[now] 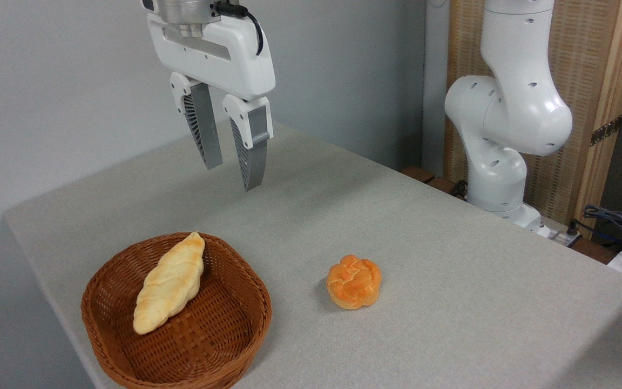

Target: Put bread into the basket

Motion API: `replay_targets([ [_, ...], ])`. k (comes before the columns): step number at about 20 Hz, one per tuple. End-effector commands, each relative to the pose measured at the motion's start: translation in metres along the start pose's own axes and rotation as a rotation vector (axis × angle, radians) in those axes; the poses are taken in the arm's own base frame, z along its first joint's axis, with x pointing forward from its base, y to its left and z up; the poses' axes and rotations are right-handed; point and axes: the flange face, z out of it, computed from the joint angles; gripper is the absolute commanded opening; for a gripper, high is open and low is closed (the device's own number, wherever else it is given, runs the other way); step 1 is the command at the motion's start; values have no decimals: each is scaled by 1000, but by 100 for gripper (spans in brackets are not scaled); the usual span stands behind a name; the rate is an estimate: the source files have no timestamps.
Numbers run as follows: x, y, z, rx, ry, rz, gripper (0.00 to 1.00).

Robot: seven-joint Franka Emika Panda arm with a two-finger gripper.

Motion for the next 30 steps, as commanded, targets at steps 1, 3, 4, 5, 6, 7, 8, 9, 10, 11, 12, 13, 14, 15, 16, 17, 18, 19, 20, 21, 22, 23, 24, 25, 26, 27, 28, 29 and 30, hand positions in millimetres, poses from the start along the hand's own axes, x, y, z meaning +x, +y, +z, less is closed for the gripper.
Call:
replay_targets([
  [1, -11, 2, -5, -4, 11, 13, 100],
  [3, -13, 4, -6, -2, 14, 14, 100],
  [4, -13, 4, -4, -4, 11, 14, 100],
  [5, -14, 4, -3, -5, 8, 14, 100],
  [6, -17, 6, -2, -4, 9, 15, 100],
  [7, -22, 9, 3, -5, 8, 16, 100],
  [8, -28, 13, 7, 0, 13, 15, 100],
  [9, -35, 17, 14, 4, 17, 21, 100],
  [10, -42, 20, 23, 1, 12, 41, 100],
  [11, -50, 21, 32, -9, 2, 71, 100],
  [12, -55, 23, 46, -23, -23, 117, 100],
  [13, -60, 22, 58, -22, -59, 162, 100],
  [14, -64, 20, 68, -18, -93, 191, 100],
  [15, -67, 20, 79, -20, -123, 213, 100],
  [16, -71, 20, 90, -30, -149, 236, 100],
  [17, -74, 21, 101, -41, -170, 262, 100],
  [18, -77, 21, 110, -46, -189, 293, 100],
  [19, -81, 21, 120, -49, -206, 326, 100],
  [20, -85, 17, 130, -52, -206, 342, 100],
  [21, -91, 10, 143, -51, -193, 341, 100],
  [22, -93, 9, 153, -39, -180, 352, 100],
  [23, -93, 8, 161, -30, -170, 362, 100],
  [24, -94, 9, 169, -35, -173, 380, 100],
  [25, -96, 9, 176, -38, -181, 406, 100],
  [26, -100, 7, 179, -37, -196, 437, 100],
  [27, -106, 1, 182, -40, -204, 442, 100],
  [28, -108, 1, 188, -51, -211, 445, 100],
  [29, -109, 2, 196, -63, -221, 447, 100],
  [30, -109, 3, 200, -64, -224, 451, 100],
])
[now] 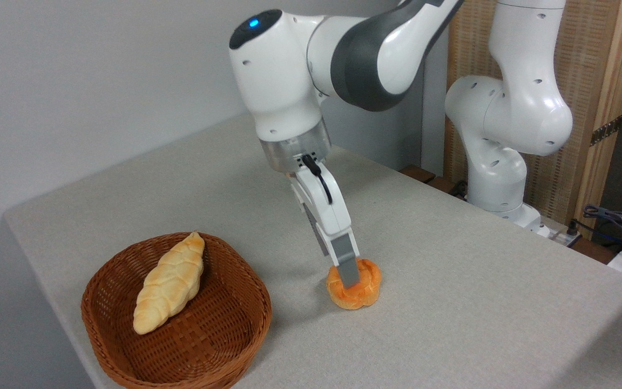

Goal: Put bread into the basket
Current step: 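Close the gripper around the orange bun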

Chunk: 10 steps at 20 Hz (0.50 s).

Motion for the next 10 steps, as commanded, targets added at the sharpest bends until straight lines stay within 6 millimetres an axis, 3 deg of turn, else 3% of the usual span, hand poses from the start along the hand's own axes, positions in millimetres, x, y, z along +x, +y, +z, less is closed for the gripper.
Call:
replay_targets([
  [1, -4, 1, 14, 1, -14, 35, 100],
  [4, -4, 2, 19, -4, -23, 40, 100],
  [6, -3, 4, 37, -25, -32, 44, 100],
  [7, -2, 4, 40, -20, -29, 45, 95],
  [8, -2, 3, 40, -16, -27, 45, 76],
  [9, -2, 4, 40, -17, -28, 45, 42],
  [10, -2, 4, 40, -19, -27, 43, 33],
])
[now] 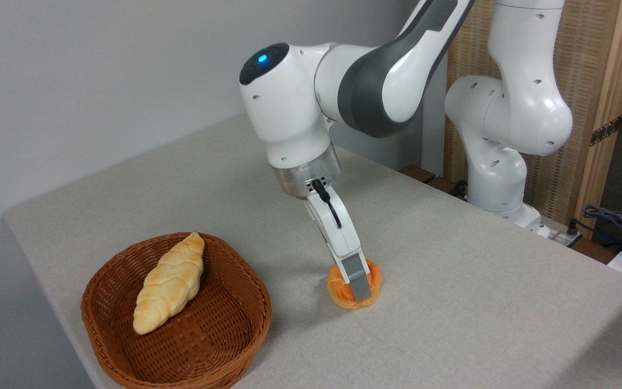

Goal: Put bread into the basket
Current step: 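Close the gripper around the orange bun, then lift the orange bun and carry it over the wicker basket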

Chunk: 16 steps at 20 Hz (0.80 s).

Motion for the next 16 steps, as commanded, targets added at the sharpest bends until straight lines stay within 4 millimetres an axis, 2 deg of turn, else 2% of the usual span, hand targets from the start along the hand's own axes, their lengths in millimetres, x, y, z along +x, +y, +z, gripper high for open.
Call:
replay_targets([
  [1, -2, 1, 4, 7, -4, 19, 33],
  [11, -4, 1, 0, -15, -14, 6, 37],
  [13, -4, -3, -15, -10, -2, -2, 38],
  [14, -4, -8, -33, -11, 6, -11, 38],
  [16, 13, -25, -77, -72, 52, -30, 37],
])
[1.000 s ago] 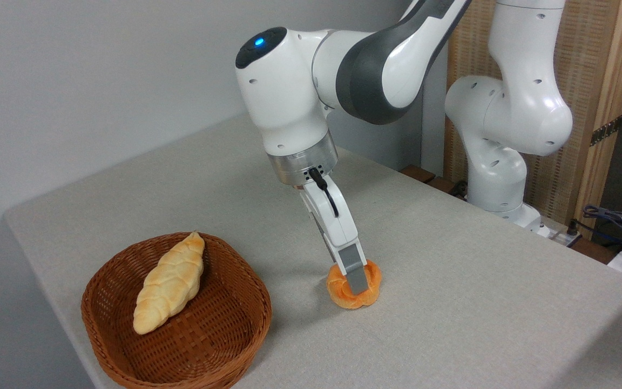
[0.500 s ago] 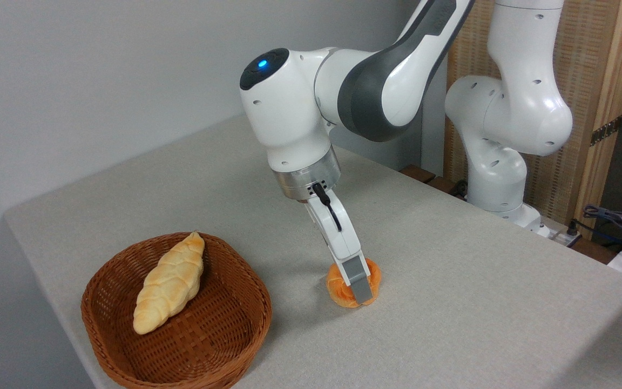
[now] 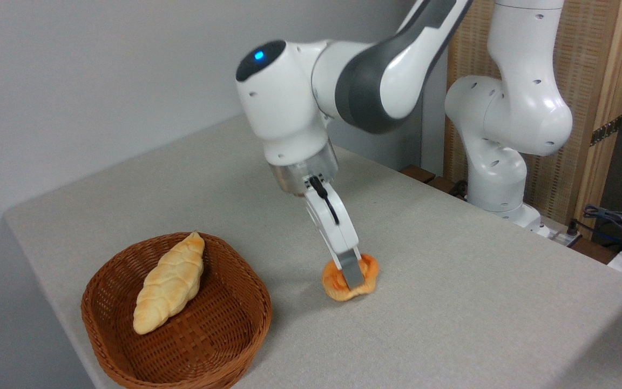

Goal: Put bread into the basket
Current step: 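Lift the orange bun and carry it over the wicker basket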

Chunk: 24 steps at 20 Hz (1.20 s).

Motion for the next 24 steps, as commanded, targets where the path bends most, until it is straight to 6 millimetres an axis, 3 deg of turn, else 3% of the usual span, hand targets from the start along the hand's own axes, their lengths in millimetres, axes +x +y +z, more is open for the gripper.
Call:
replay_targets([
  [1, 22, -31, -82, -70, 68, -31, 37],
  [3, 36, -46, -112, -53, 134, -98, 38],
  [5, 49, -62, -122, -35, 177, -177, 38],
  [10, 76, -106, -115, 103, 294, -401, 44],
  [11, 86, -111, -109, 121, 311, -429, 50],
  [14, 99, -121, -97, 151, 323, -445, 95],
  [15, 101, -123, -91, 148, 315, -443, 100],
  [24, 105, -126, -85, 156, 322, -439, 100],
])
